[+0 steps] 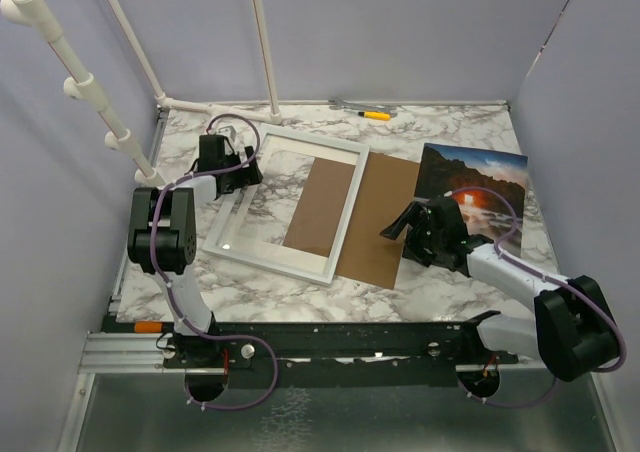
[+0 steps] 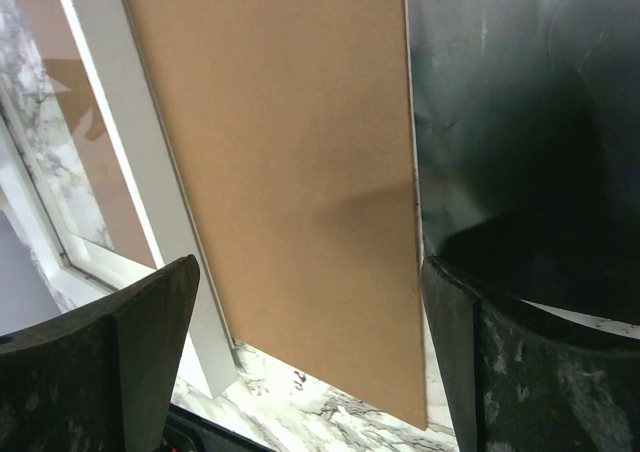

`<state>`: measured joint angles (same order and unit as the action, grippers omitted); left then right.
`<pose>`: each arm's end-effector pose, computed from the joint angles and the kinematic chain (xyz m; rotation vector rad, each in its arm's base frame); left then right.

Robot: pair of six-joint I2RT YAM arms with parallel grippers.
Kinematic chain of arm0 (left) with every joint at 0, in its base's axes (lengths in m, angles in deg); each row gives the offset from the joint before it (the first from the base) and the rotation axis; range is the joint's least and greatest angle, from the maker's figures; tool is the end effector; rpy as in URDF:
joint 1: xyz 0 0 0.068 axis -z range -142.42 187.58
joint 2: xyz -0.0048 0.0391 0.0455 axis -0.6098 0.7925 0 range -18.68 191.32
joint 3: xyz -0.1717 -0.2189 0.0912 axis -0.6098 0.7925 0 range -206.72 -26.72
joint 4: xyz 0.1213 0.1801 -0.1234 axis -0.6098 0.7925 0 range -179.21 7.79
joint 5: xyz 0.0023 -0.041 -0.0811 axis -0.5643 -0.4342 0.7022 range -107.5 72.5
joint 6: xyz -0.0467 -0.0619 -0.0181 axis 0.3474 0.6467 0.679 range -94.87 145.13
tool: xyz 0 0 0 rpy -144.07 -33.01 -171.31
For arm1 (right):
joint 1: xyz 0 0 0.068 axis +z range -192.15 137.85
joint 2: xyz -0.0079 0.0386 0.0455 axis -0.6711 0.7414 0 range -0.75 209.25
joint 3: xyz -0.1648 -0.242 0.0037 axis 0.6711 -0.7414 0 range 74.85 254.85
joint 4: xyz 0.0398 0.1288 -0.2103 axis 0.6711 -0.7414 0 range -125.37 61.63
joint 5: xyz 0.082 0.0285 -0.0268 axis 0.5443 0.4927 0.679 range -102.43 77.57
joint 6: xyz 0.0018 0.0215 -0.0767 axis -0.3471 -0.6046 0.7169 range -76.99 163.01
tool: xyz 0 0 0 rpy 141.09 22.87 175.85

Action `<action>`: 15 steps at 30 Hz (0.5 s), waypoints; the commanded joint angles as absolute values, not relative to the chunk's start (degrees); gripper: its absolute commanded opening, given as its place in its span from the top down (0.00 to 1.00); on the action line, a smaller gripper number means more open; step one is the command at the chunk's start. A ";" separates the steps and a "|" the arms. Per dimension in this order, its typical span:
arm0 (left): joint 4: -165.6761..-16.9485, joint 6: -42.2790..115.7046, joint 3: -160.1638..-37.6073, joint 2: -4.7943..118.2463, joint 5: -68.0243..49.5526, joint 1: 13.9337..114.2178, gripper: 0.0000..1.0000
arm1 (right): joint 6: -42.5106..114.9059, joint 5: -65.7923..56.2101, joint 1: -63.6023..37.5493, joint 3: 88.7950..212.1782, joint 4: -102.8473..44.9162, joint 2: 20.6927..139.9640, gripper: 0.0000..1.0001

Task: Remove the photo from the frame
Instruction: Adjust the photo frame item on the photo frame.

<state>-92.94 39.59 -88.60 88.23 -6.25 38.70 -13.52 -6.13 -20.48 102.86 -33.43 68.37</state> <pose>0.4154 -0.0215 0.1704 -0.1651 2.2958 -0.3654 0.2125 0.0925 0.1692 0.6997 2.4144 0.7449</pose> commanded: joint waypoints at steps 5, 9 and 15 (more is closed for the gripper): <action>-91.16 38.63 -91.00 91.29 -2.74 38.46 0.09 | -14.04 -6.30 -20.27 101.81 -32.64 69.56 0.04; -90.63 38.30 -91.47 91.70 -2.03 38.46 0.15 | -13.80 -6.71 -20.27 101.92 -33.30 69.48 0.04; -90.61 38.92 -91.75 92.52 0.23 38.46 0.20 | -13.11 -6.57 -20.27 102.11 -33.28 70.35 0.04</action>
